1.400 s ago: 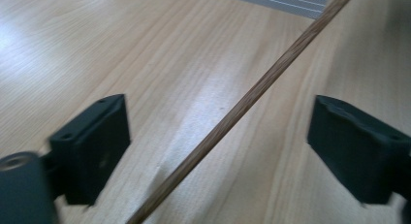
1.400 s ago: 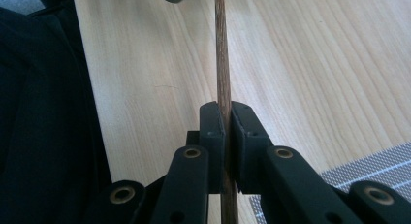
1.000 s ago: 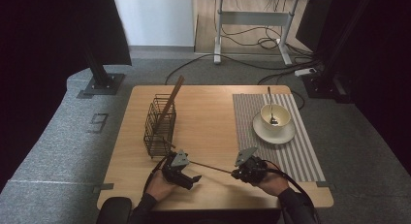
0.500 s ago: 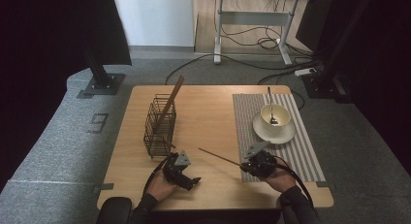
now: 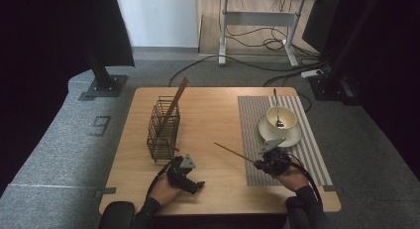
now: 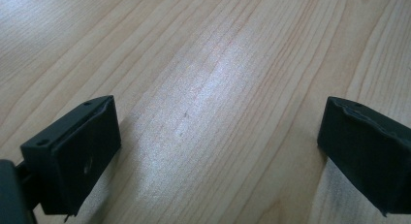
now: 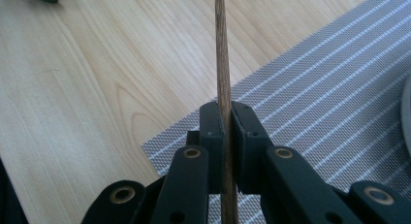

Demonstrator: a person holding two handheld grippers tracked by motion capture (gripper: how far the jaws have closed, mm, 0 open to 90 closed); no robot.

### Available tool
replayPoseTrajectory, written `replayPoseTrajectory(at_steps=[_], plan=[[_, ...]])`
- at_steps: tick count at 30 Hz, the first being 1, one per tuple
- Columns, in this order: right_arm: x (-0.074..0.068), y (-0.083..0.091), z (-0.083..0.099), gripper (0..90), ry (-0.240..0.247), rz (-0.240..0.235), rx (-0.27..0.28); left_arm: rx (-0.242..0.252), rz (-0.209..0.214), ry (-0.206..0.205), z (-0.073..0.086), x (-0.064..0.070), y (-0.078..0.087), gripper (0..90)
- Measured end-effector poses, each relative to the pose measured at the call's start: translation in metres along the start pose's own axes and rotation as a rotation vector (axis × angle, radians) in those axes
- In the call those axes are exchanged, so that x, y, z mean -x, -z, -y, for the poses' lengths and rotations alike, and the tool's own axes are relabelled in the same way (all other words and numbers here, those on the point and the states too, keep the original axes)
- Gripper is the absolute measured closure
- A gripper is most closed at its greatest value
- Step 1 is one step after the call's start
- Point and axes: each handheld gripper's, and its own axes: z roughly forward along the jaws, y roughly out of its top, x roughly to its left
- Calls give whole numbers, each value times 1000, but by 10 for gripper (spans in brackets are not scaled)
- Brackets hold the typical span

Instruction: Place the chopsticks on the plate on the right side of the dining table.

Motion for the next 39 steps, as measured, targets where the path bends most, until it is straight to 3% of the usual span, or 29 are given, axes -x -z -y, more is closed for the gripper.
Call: replayPoseTrajectory(at_steps=[39], plan=[[68, 23, 27, 837, -231, 175, 2, 0, 2, -3, 0, 0, 0, 15]])
